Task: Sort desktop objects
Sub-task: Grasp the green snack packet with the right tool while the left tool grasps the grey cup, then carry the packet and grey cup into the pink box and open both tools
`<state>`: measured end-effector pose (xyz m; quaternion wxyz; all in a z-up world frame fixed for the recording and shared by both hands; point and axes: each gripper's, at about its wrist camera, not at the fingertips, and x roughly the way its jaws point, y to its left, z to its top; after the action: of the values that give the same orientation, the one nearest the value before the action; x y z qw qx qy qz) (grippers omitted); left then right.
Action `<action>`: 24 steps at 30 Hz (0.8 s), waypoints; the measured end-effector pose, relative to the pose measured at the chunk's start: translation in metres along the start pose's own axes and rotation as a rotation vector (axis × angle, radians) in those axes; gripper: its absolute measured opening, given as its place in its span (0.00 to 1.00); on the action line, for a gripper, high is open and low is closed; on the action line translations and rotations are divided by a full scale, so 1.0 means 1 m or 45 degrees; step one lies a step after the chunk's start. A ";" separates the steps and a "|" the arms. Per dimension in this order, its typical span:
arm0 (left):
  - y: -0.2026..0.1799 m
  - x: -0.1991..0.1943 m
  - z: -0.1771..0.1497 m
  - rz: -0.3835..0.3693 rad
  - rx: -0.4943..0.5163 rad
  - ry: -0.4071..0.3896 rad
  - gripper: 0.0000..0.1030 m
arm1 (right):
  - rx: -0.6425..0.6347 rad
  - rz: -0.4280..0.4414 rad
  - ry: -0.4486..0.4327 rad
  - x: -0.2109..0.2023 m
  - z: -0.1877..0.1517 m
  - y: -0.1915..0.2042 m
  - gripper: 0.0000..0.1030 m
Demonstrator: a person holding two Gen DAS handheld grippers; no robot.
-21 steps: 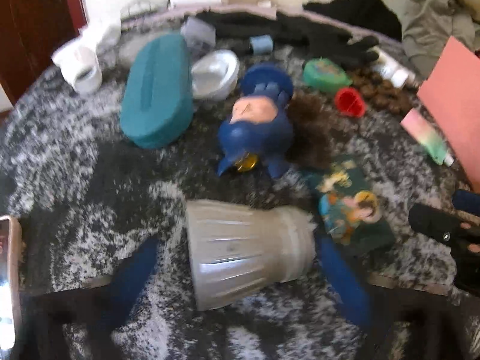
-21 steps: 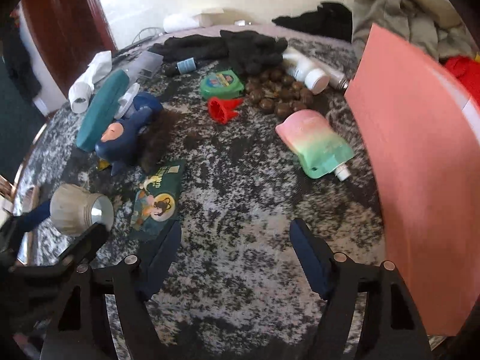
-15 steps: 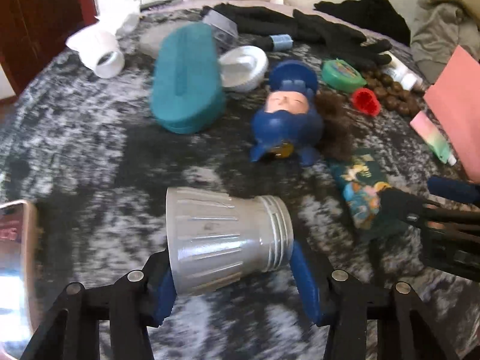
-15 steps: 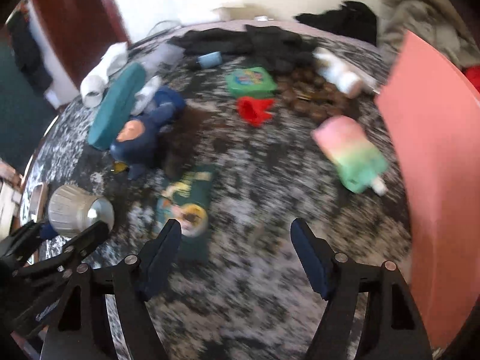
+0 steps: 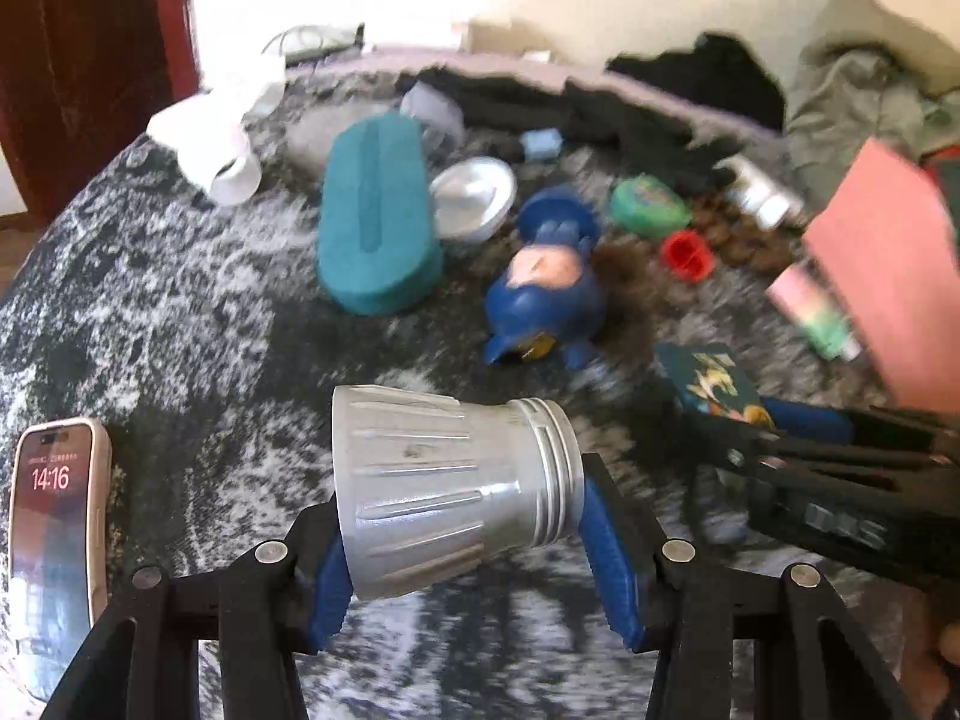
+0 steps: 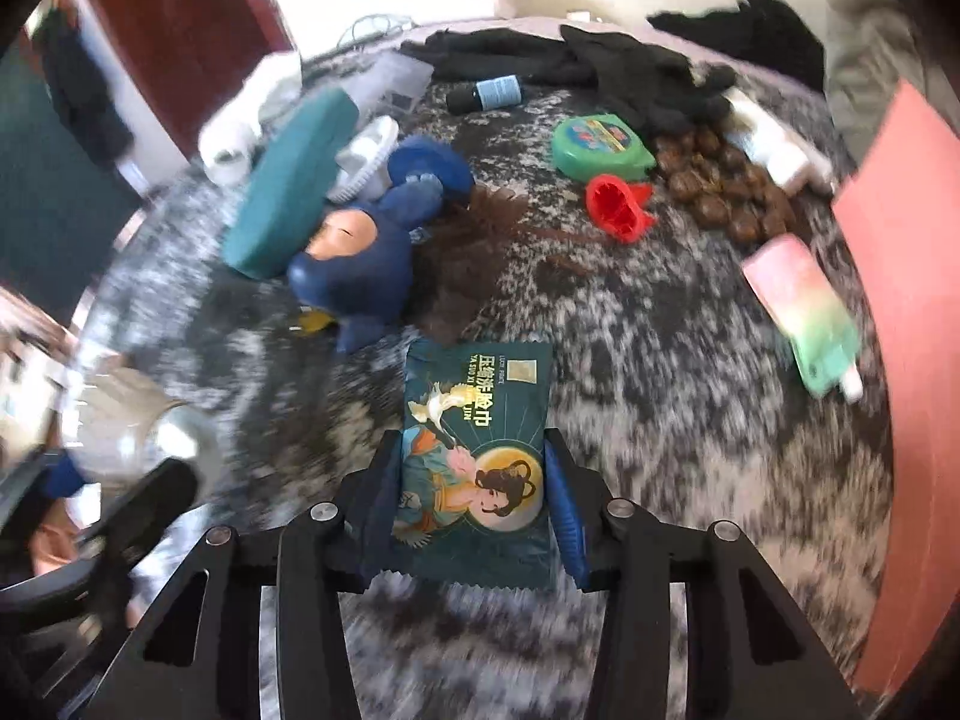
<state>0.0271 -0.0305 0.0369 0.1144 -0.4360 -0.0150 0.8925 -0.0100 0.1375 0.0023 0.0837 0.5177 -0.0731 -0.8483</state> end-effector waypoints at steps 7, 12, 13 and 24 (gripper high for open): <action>-0.054 -0.067 0.019 -0.177 0.081 -0.237 0.47 | 0.003 -0.026 -0.411 -0.139 -0.028 -0.024 0.46; -0.153 -0.097 0.058 -0.438 0.229 -0.360 0.40 | 0.147 -0.292 -0.788 -0.255 -0.043 -0.081 0.46; -0.171 -0.094 0.063 -0.468 0.252 -0.350 0.40 | 0.198 -0.351 -0.832 -0.272 -0.045 -0.098 0.46; -0.338 -0.035 0.106 -0.591 0.500 -0.253 0.85 | 0.756 -0.427 -0.775 -0.309 -0.026 -0.278 0.78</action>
<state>0.0299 0.2991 0.1725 0.3948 -0.3010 0.0473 0.8667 0.1340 0.4747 0.1999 -0.2320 0.2512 -0.2496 -0.9060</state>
